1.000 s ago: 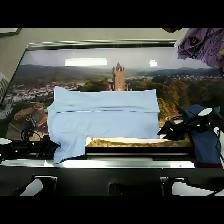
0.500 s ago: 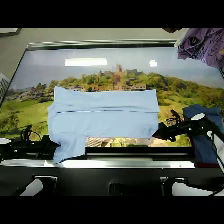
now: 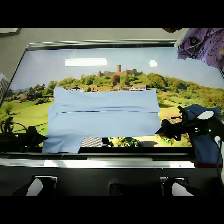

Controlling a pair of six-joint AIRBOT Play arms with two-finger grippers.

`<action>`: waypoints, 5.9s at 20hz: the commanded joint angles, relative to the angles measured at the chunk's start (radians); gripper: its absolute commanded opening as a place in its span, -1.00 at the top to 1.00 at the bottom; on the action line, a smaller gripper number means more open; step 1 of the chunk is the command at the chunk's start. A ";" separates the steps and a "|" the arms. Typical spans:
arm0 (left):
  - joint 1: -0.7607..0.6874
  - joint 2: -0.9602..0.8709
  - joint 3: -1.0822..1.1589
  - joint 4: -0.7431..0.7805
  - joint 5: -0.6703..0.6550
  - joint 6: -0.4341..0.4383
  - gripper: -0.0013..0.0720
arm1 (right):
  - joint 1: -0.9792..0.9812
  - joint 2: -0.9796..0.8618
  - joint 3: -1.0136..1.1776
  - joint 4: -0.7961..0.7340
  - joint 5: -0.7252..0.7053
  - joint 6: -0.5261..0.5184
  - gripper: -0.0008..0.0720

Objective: Fold the clothes and pants, and hang the long-sleeved shirts on hangers.

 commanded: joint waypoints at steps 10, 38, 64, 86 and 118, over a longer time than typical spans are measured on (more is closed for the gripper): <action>0.001 0.266 0.034 -0.084 -0.143 -0.141 0.92 | 0.001 0.331 0.003 -0.127 0.203 0.212 0.89; -0.330 -0.803 0.697 -0.170 0.281 -0.001 0.91 | 0.118 -0.282 0.300 0.060 -0.422 0.015 0.87; -0.324 -0.733 0.831 -0.175 0.218 -0.001 -0.42 | 0.035 -0.562 0.525 0.118 -0.083 -0.143 -0.07; -1.307 -1.058 0.972 -0.430 0.829 -0.275 0.92 | 0.045 -0.008 0.808 -0.186 0.261 0.344 0.89; -0.607 -0.665 1.406 0.270 -0.077 -0.278 0.92 | 0.841 -0.274 0.844 -0.260 -0.416 1.106 0.89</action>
